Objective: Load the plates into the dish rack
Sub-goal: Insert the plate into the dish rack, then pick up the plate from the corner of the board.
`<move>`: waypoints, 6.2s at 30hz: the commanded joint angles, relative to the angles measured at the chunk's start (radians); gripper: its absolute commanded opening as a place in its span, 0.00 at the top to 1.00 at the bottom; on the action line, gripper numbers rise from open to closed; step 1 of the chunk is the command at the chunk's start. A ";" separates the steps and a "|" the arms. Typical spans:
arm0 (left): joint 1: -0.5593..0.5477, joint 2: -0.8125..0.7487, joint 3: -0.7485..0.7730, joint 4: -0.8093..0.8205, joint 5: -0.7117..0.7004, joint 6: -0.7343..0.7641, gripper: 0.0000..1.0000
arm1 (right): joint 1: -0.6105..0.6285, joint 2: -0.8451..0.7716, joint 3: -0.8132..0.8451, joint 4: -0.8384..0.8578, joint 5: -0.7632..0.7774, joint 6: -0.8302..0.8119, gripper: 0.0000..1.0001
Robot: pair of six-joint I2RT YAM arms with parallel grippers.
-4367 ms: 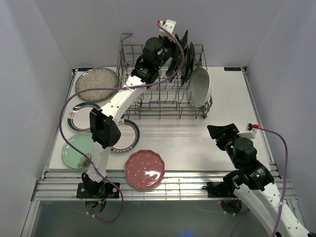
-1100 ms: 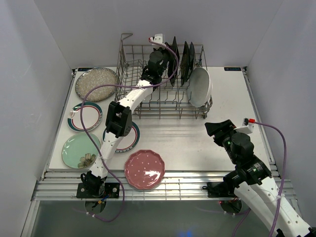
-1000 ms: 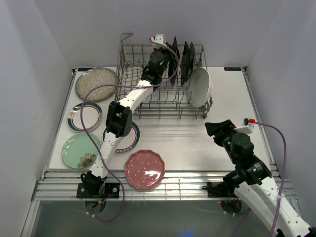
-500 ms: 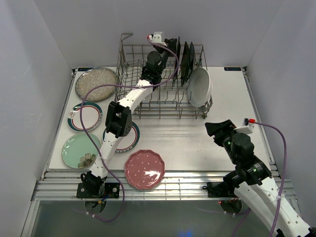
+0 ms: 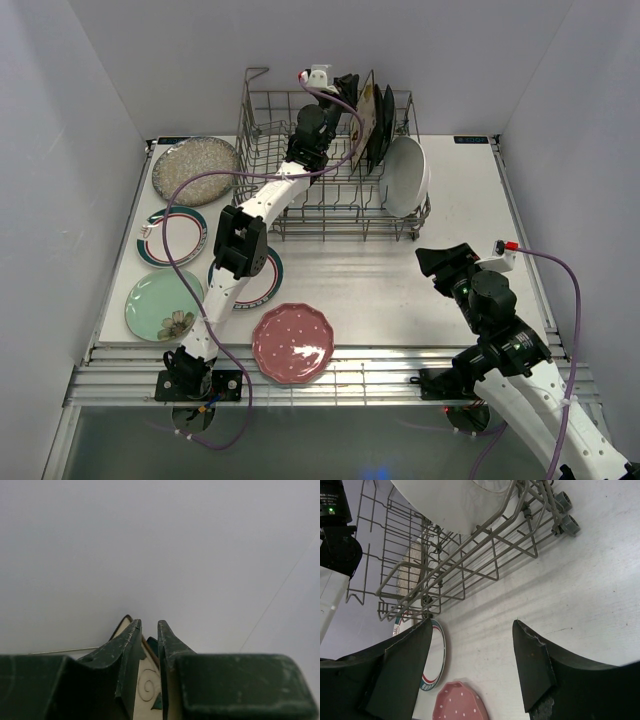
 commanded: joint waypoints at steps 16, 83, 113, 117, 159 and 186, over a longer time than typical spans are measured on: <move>0.004 -0.262 -0.189 0.000 0.032 0.130 0.57 | 0.002 -0.020 -0.026 0.044 0.000 -0.005 0.29; 0.025 -1.934 -1.983 -0.263 0.279 0.503 0.02 | 0.045 0.118 -0.322 0.321 -0.522 -0.259 0.00; 0.025 -1.916 -2.003 -0.237 0.262 0.502 0.02 | 0.608 0.751 -0.096 0.578 -0.060 -0.196 0.04; 0.025 -1.924 -2.005 -0.238 0.262 0.503 0.02 | 0.658 0.834 -0.034 0.578 -0.039 -0.202 0.04; 0.025 -1.921 -2.003 -0.240 0.261 0.502 0.02 | 0.734 1.167 0.201 0.363 0.089 -0.195 0.58; 0.025 -1.893 -2.011 -0.241 0.285 0.514 0.02 | 0.704 0.839 0.040 0.246 0.270 -0.143 0.92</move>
